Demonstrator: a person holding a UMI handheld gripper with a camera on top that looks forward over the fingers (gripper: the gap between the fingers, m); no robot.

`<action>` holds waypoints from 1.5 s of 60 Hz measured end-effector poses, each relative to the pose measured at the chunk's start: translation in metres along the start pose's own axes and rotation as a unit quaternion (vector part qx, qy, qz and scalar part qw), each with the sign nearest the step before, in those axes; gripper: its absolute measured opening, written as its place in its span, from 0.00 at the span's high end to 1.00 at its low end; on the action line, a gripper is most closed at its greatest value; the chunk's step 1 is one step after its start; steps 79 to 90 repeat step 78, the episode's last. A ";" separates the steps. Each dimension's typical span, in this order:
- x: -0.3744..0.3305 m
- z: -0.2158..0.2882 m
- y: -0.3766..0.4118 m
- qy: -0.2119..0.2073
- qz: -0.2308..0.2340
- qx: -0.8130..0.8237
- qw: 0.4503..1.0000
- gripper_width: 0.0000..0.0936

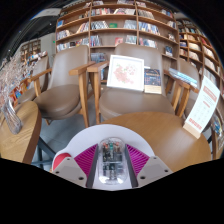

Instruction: Arrange mouse

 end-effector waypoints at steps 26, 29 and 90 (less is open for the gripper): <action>-0.194 -0.023 -0.045 -0.041 -0.035 0.020 0.998 0.09; -0.232 -0.032 -0.056 -0.053 -0.048 0.014 0.997 0.08; -0.460 -0.187 -0.107 -0.100 -0.092 0.034 0.990 0.09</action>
Point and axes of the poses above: the point between the fingertips, and its own axes, seen from behind it with the camera up: y to the left, z up, x forward, the way the camera looks, the point moved 1 cm from there along -x, backward, against the way the camera looks, and after that the axes turned 4 degrees about -x, right-handed, at the moved point
